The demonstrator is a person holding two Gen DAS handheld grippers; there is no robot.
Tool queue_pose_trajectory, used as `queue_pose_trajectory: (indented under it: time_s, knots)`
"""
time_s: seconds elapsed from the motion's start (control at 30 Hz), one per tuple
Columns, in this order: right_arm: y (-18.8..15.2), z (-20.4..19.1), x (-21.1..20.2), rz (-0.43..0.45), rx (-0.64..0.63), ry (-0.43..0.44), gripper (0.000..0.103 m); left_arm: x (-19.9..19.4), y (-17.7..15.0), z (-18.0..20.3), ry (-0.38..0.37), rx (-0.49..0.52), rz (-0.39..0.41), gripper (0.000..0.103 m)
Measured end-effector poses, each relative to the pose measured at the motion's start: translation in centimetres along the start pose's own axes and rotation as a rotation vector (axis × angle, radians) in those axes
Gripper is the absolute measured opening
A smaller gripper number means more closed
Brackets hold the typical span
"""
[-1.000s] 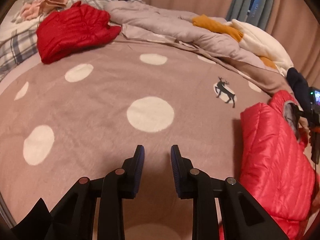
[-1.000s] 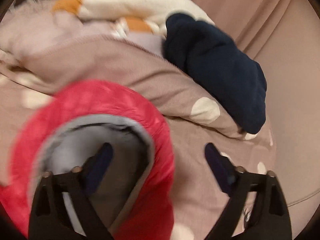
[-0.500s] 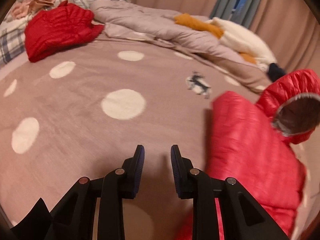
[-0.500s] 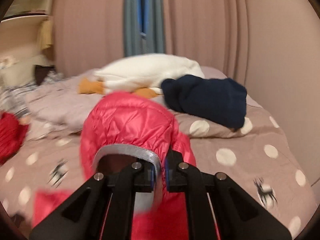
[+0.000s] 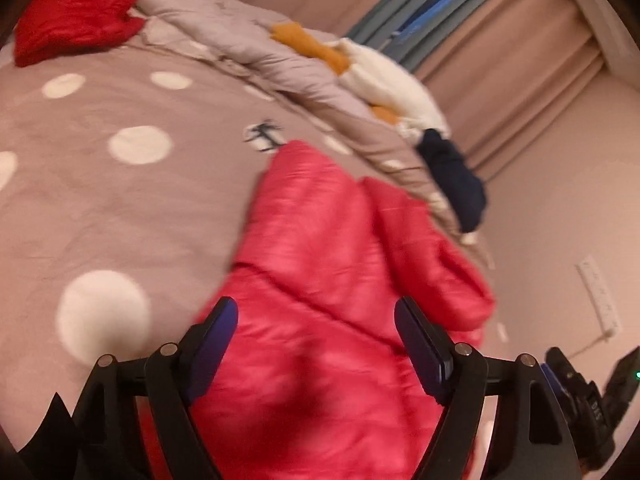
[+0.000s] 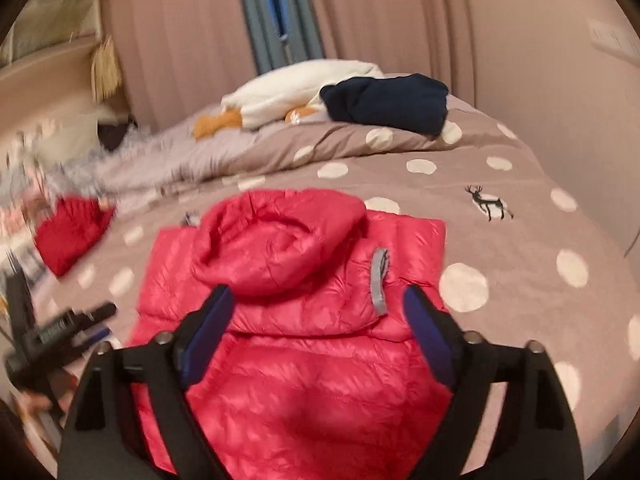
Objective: Fold large clothes
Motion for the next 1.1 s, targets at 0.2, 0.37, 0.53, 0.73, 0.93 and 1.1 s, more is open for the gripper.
queue_pose_trajectory:
  time_s: [0.2,0.37,0.53,0.73,0.93,1.1]
  knots:
    - [1.3,-0.9,5.9,-0.047,0.124,0.081,0.093,5.1,2.8,3.8,-0.023,0.045,-0.024,0.079]
    - [1.8,-0.6,14.5,-0.206,0.207,0.175,0.075,15.4,4.8,6.7,-0.132,0.016,-0.263,0.055]
    - [0.4,0.7,17.0,-0.253,0.290,0.200,0.009,17.9,3.2,6.4,-0.067,0.063,-0.272,0.023]
    - [-2.1,-2.3,9.2,-0.180,-0.024,0.145,0.011,11.2,0.3,8.9,0.091,0.326,-0.191,0.023]
    - [-7.1,-1.2,11.1,-0.187,-0.094,-0.015,0.054,11.6,-4.2,5.9,0.212,0.426,-0.175,0.038]
    - [-8.4,-1.2,11.8,-0.142,-0.098,-0.038,0.057,12.3,-4.5,4.3,0.275,0.419,-0.087,0.069]
Point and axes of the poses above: each gripper's, at about its wrist camera, not at the fingertips, and x roughly the way its jaws point, z to its right, y to its top, the point moved 1 cm from there along x, roughly the way its jaws point, and after that the axes turned 6 degrees about -y, right-handed, at the moved point
